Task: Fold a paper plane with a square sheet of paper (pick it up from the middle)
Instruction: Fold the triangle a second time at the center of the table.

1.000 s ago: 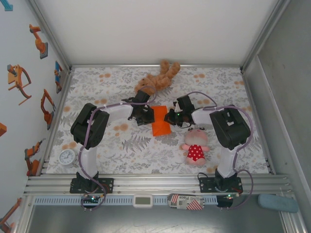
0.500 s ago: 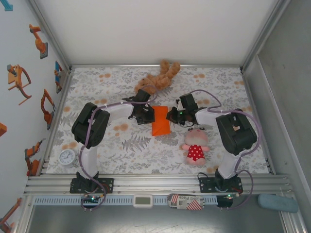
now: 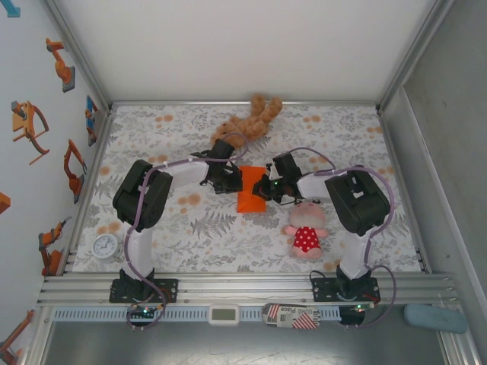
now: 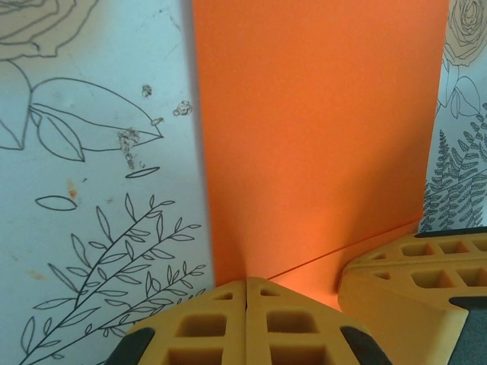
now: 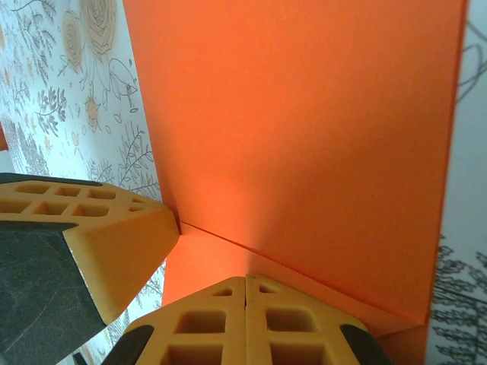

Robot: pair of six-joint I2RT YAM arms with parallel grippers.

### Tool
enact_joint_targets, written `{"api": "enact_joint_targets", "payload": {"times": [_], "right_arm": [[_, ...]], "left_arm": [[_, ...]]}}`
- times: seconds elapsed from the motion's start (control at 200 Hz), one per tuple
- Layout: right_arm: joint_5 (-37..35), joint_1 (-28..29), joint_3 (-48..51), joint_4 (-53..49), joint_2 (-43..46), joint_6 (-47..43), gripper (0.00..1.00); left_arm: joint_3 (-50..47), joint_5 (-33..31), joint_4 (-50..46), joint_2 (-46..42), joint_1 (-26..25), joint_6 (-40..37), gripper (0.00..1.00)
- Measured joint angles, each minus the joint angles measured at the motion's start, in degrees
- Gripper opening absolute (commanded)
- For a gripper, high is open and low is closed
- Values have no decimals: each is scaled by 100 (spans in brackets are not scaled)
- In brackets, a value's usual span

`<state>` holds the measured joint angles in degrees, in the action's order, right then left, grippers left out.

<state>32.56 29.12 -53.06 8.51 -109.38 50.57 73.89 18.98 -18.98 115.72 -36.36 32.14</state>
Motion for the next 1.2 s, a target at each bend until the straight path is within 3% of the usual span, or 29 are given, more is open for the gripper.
{"api": "enact_joint_targets", "payload": {"times": [0.255, 0.621, 0.916, 1.202], "right_arm": [[-20, -4, 61, 103, 0, -2, 0], [-44, -4, 61, 94, 0, 0, 0], [-44, -4, 61, 94, 0, 4, 0], [-42, -4, 61, 94, 0, 7, 0]], "left_arm": [[17, -20, -79, -107, 2, 188, 9], [-1012, -116, 553, -1578, -354, 1364, 11], [-1567, -9, 1263, -1386, -616, 2168, 11], [-1749, -7, 1882, -1054, -756, 2653, 16]]}}
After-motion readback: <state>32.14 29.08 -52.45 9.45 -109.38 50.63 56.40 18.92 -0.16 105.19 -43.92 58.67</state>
